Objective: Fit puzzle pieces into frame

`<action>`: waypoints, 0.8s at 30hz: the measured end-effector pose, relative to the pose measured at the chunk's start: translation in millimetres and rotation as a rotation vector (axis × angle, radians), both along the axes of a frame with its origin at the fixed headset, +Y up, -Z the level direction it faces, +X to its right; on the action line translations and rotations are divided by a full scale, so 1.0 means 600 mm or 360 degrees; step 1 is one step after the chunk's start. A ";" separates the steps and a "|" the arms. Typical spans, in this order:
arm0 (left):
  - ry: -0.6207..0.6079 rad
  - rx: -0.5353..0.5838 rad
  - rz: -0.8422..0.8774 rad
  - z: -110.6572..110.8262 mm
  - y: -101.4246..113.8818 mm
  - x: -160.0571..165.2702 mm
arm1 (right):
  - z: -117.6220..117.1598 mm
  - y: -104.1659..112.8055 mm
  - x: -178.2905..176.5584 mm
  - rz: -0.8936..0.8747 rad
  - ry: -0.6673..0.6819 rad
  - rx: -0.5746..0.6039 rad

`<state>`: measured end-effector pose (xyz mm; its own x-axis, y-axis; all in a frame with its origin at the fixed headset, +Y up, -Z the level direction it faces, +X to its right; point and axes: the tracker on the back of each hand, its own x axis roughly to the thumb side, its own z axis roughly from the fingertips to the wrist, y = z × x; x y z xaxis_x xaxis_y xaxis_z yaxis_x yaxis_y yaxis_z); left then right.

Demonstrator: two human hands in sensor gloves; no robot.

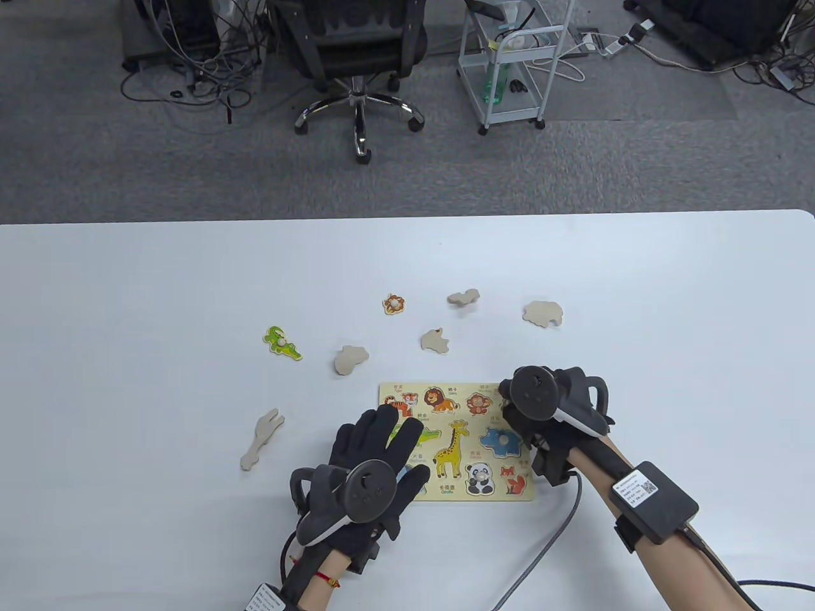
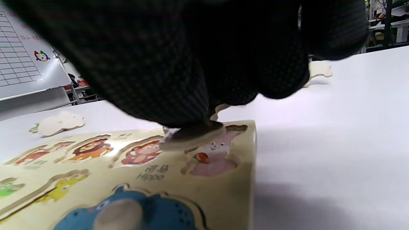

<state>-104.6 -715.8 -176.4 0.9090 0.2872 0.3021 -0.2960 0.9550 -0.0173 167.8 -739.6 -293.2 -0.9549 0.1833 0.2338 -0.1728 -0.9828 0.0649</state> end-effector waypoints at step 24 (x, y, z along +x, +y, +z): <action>-0.0039 0.0034 -0.0052 0.006 0.002 0.011 | -0.013 -0.020 -0.025 0.0272 -0.0075 -0.0051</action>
<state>-97.9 -714.6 -172.5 0.9100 0.2510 0.3299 -0.2646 0.9644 -0.0038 152.7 -751.6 -300.8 -0.9826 0.0240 0.1844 -0.0070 -0.9957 0.0921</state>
